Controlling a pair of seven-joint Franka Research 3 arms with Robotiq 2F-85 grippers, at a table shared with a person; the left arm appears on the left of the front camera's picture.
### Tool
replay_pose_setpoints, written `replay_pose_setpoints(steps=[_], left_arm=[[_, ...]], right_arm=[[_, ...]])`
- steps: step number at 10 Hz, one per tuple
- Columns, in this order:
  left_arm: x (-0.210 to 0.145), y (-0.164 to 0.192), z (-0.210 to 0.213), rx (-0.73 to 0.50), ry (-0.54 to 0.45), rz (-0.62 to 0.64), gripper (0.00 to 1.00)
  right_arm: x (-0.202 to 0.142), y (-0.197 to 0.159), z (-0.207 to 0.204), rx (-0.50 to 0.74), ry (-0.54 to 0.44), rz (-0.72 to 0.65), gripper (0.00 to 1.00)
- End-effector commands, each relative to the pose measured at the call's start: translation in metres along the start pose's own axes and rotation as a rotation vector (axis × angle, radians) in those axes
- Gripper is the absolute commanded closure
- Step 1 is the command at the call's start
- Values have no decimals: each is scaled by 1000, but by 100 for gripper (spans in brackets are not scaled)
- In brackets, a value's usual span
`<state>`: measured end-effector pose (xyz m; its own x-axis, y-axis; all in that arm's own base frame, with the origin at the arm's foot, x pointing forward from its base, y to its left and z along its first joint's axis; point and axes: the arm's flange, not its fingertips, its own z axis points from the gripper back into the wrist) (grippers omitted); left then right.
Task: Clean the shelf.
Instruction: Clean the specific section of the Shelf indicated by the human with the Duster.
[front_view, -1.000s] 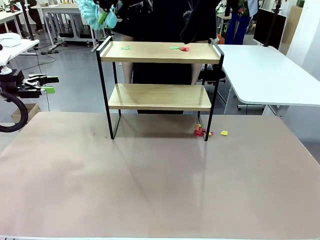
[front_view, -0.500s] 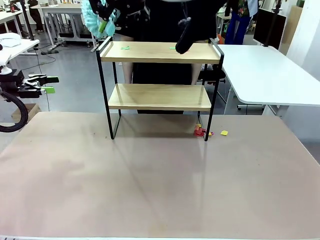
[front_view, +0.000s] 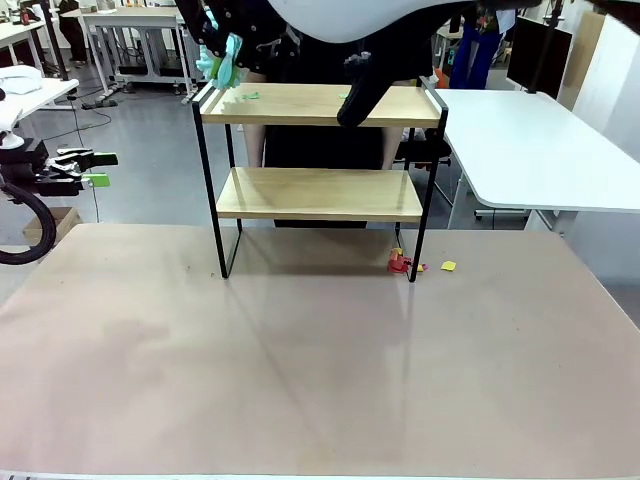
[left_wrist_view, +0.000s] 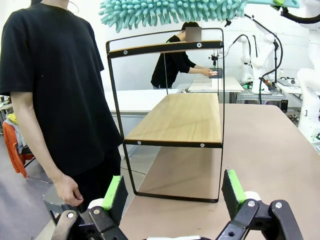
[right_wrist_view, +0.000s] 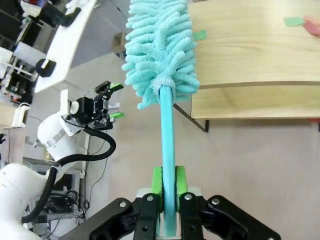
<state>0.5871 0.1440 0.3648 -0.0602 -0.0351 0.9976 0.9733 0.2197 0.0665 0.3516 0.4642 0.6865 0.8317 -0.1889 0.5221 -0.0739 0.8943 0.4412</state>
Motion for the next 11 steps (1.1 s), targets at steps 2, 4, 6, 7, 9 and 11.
replay_pose_setpoints(steps=[2,4,6,7,9,11], left_arm=[[2,-2,0,-5,7,-12,0],[2,-2,0,-5,7,-12,0],[2,-2,0,-5,7,-12,0],[2,-2,0,-5,7,-12,0],[2,-2,0,-5,7,-12,0],[2,-2,0,-5,7,-12,0]], right_arm=[[7,25,-13,-31,-1,-32,87],[9,24,-26,-69,24,-46,87],[7,23,-41,-112,45,-52,87],[7,22,-47,-127,60,-56,87],[5,22,-52,-146,71,-56,87],[7,20,-49,-150,65,-59,87]])
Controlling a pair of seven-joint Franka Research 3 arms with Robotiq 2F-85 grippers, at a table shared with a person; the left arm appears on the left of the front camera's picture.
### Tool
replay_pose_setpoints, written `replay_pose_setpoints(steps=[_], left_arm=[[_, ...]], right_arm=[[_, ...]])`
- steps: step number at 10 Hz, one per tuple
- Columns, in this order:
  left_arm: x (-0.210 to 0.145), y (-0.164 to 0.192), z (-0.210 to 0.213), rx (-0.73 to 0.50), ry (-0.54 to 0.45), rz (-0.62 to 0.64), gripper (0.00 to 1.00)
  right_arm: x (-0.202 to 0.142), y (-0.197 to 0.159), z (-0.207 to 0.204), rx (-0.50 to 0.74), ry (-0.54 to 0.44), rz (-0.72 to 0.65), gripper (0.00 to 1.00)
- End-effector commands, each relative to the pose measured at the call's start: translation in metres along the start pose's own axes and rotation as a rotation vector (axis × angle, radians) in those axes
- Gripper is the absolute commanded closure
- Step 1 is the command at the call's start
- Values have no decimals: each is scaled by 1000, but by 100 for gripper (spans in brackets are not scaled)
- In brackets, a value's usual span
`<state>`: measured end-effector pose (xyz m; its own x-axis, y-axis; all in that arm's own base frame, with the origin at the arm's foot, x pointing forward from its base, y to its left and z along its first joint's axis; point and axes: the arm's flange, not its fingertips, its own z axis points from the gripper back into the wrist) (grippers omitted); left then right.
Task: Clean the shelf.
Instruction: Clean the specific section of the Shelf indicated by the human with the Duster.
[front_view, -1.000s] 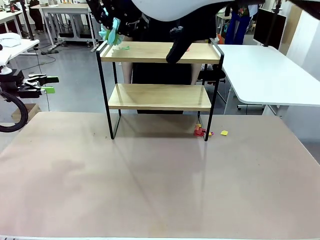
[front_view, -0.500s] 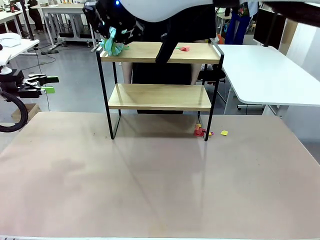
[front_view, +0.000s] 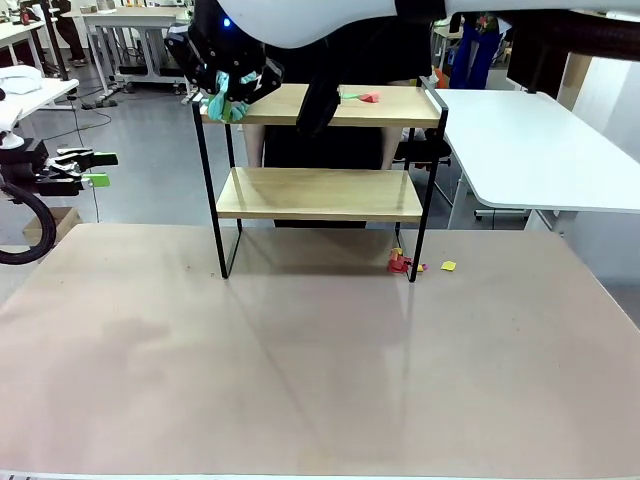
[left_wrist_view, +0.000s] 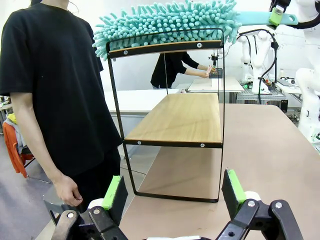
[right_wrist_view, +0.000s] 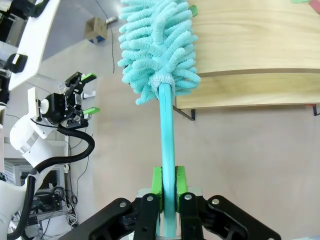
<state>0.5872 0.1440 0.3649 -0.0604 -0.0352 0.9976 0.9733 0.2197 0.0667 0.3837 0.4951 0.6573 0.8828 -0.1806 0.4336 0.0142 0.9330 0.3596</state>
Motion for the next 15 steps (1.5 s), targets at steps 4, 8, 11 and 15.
replay_pose_setpoints(steps=[4,8,11,15], left_arm=[[2,-2,0,-5,7,-12,0],[2,-2,0,-5,7,-12,0],[2,-2,0,-5,7,-12,0],[2,-2,0,-5,7,-12,0]], right_arm=[[6,-21,17,-65,-22,-72,87],[11,-83,36,-174,8,-125,87],[13,-135,50,-241,-1,-156,87],[15,-193,74,-328,-33,-222,87]])
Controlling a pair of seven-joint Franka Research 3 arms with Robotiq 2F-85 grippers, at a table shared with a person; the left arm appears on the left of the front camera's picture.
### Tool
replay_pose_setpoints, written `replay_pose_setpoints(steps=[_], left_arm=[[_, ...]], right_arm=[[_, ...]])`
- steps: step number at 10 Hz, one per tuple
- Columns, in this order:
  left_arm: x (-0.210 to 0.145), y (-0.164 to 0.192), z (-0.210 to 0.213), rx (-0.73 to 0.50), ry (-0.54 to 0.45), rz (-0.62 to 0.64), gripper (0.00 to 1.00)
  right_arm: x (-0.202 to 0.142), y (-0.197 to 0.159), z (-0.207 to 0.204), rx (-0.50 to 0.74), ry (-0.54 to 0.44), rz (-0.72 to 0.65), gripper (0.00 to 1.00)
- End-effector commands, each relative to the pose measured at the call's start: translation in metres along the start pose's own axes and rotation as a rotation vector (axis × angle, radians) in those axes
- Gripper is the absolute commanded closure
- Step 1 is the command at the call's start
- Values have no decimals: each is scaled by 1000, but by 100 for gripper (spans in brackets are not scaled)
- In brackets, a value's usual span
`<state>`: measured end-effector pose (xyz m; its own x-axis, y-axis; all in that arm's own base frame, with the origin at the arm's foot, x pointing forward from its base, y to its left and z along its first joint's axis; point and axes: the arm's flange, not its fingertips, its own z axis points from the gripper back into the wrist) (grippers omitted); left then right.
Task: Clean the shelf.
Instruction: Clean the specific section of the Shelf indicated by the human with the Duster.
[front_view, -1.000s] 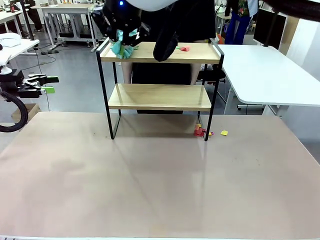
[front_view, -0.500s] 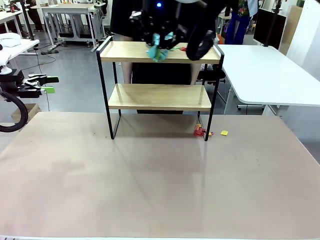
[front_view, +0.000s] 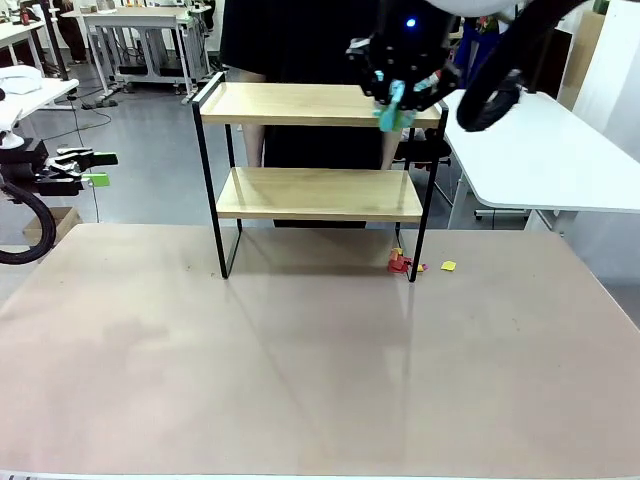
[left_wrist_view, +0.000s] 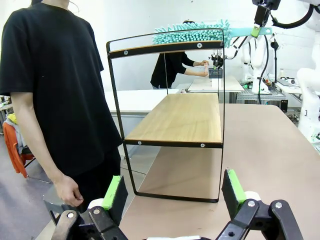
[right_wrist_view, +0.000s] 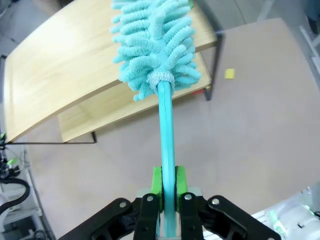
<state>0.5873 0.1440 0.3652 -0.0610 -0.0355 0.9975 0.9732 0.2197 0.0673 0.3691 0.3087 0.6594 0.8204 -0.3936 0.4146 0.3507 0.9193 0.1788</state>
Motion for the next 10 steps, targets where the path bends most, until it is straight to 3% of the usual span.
replay_pose_setpoints(steps=[1,6,10], left_arm=[[2,-2,0,-5,6,-12,0],[2,-2,0,-5,6,-12,0],[2,-2,0,-5,6,-12,0]], right_arm=[[0,-32,2,-27,6,-10,87],[-13,-79,30,-5,-115,-45,87],[-29,-87,51,159,-166,47,87]])
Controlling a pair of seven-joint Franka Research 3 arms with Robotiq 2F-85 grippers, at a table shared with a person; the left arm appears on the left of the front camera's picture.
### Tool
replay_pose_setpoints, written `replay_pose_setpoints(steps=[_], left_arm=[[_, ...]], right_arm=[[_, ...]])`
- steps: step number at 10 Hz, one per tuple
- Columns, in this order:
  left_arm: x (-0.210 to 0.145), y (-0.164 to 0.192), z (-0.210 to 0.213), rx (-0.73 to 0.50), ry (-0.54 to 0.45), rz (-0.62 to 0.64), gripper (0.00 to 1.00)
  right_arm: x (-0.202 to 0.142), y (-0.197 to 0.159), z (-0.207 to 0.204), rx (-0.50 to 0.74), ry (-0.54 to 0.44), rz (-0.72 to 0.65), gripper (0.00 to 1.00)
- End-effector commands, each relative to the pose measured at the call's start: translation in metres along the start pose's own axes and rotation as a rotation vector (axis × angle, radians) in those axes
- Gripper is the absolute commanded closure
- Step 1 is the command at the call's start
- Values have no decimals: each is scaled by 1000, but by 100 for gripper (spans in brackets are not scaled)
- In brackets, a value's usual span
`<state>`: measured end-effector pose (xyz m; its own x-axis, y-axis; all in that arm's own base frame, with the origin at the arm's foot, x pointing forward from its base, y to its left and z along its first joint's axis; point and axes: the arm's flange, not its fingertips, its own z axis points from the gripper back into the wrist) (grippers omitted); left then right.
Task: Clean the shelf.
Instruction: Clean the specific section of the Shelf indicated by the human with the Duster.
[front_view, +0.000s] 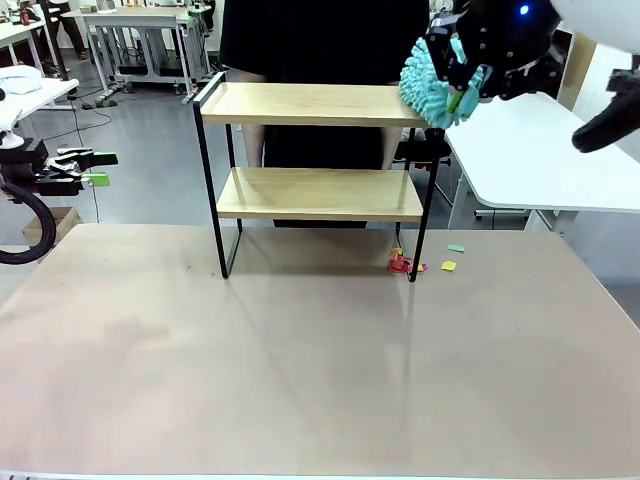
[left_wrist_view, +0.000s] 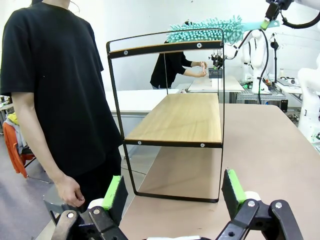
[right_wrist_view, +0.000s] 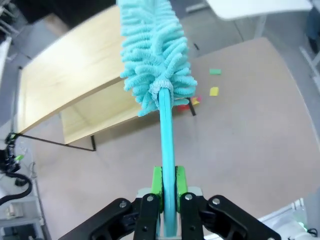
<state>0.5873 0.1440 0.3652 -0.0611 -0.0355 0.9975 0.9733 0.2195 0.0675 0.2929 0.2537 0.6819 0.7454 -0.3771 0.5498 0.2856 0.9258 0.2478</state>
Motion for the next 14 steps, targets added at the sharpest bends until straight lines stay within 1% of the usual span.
replay_pose_setpoints(steps=[1,5,7,8,9,11,12,13,14], left_arm=[[2,-3,0,-5,6,-11,0],[2,-3,0,-5,6,-11,0],[2,-3,0,-5,6,-11,0],[2,-3,0,-5,6,-11,0],[2,-3,0,-5,6,-11,0],[2,-3,0,-5,6,-11,0],[2,-3,0,-5,6,-11,0],[2,-3,0,-5,6,-11,0],[2,-3,0,-5,6,-11,0]], right_arm=[[1,-14,2,117,-15,50,87],[-3,-22,16,261,3,124,87],[-7,-26,25,389,37,175,87],[-11,-28,30,484,82,237,87],[-14,-31,33,591,152,323,87],[-20,-37,35,754,295,501,87],[-23,-39,35,812,376,599,87],[-26,-43,32,833,471,684,87],[-26,-48,27,823,557,738,87]])
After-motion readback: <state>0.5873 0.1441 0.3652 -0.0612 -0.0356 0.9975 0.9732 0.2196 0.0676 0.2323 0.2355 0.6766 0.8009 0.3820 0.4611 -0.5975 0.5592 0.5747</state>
